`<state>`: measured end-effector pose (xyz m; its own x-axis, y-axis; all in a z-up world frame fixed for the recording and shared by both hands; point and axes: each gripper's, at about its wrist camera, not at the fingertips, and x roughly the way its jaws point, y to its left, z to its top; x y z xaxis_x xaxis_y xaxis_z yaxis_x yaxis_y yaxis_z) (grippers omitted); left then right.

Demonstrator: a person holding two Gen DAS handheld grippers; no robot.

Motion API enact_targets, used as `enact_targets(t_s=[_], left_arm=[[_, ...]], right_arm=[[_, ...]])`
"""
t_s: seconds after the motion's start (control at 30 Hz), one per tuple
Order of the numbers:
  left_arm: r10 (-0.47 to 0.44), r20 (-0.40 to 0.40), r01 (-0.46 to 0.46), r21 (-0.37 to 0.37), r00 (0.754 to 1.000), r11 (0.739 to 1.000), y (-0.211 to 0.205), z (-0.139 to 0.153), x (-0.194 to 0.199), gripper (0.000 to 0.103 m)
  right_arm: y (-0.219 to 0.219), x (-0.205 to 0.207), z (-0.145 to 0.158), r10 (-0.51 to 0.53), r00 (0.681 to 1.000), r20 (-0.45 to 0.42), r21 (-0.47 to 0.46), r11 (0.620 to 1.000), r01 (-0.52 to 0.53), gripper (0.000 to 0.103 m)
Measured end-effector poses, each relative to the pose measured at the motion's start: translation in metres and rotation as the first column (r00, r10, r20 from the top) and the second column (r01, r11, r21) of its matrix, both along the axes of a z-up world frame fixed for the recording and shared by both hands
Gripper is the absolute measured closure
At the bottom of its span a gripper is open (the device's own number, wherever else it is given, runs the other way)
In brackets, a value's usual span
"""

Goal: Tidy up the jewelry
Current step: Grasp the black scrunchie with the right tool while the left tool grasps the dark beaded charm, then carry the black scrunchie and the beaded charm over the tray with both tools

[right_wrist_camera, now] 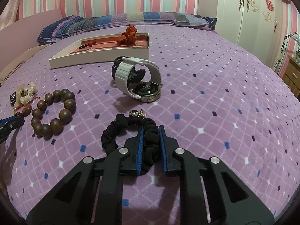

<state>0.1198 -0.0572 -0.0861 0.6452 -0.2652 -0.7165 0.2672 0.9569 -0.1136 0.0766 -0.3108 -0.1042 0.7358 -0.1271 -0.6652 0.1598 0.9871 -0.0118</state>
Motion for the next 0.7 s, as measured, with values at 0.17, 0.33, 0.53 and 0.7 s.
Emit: enact_targets(t_s=[0.17, 0.33, 0.53, 0.7], left_arm=[[-0.001, -0.002, 0.001, -0.007, 1.000, 1.000, 0.001, 0.000, 0.000, 0.076], [0.000, 0.008, 0.000, -0.006, 1.000, 1.000, 0.003, 0.003, 0.000, 0.076], [-0.008, 0.038, 0.008, 0.006, 0.999, 1.000, 0.001, 0.007, -0.006, 0.077], [-0.014, 0.054, 0.013, 0.006, 0.998, 1.000, 0.000, 0.014, -0.008, 0.077]], right_arm=[[0.000, -0.001, 0.001, 0.004, 1.000, 0.005, 0.007, 1.000, -0.004, 0.089], [0.000, -0.005, 0.004, 0.000, 1.000, 0.017, 0.013, 1.000, 0.000, 0.090], [0.002, -0.010, 0.011, 0.000, 0.999, 0.039, 0.024, 1.000, -0.001, 0.091], [0.005, -0.012, 0.018, 0.008, 0.998, 0.057, 0.028, 1.000, -0.010, 0.091]])
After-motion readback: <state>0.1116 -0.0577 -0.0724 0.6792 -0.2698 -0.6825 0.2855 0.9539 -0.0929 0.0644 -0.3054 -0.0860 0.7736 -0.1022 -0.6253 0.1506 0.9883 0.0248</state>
